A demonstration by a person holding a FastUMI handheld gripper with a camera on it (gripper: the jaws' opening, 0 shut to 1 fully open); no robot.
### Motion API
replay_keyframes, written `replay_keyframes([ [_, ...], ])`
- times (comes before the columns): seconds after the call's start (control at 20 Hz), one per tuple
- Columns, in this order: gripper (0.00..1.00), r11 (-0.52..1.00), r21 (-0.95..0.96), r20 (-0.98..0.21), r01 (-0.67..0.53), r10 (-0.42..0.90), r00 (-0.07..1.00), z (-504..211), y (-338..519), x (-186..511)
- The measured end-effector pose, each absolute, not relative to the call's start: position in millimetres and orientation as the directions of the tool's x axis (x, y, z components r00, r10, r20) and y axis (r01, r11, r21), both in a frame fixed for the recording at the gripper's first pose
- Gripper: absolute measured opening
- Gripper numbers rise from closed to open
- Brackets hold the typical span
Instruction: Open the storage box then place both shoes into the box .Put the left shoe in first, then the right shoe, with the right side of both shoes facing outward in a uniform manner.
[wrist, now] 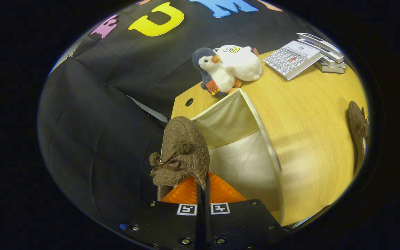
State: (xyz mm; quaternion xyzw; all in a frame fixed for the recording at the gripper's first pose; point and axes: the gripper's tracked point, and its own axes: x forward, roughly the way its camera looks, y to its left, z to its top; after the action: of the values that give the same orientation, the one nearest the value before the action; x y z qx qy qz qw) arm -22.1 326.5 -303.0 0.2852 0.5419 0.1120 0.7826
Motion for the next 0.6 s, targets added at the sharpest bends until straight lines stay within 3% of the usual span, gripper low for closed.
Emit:
replay_keyframes([
  [0.5, 0.01, 0.846, 0.52, -0.823, 0.116, 0.461, 0.331, -334, 339, -35],
  [0.55, 0.02, 0.838, 0.537, -0.813, 0.099, 0.483, 0.325, -335, 345, -37],
  [0.6, 0.13, 0.815, 0.573, -0.791, 0.081, 0.524, 0.316, -328, 352, -37],
])
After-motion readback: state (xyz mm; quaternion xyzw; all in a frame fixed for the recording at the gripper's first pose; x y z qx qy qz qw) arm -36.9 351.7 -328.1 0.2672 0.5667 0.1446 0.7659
